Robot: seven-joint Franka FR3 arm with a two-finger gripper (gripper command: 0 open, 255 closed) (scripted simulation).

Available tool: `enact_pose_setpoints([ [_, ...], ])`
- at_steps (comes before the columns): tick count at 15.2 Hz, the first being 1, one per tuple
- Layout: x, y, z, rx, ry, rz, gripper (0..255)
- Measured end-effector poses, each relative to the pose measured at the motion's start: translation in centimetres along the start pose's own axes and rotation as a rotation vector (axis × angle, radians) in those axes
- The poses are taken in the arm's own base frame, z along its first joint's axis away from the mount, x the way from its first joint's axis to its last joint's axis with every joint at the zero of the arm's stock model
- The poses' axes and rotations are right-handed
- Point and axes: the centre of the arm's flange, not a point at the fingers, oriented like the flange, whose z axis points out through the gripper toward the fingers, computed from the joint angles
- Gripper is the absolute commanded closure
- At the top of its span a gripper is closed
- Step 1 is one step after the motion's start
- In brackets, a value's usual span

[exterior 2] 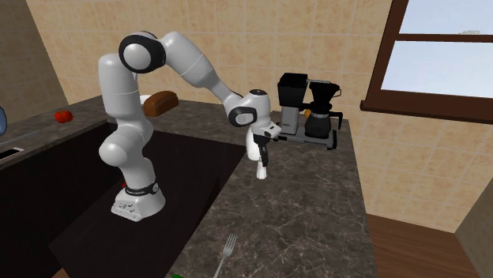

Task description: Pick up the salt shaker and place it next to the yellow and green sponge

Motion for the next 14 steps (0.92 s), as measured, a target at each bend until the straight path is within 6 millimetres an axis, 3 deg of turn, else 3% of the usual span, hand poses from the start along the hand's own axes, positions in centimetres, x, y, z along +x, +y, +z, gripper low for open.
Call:
enact_pose_setpoints([
  [6,0.06,0.07,0.38,0.000,0.001,0.000,0],
  [7,0.06,0.08,0.38,0.000,0.001,0.000,255],
  [14,0.06,0.07,0.36,0.000,0.001,0.000,255],
])
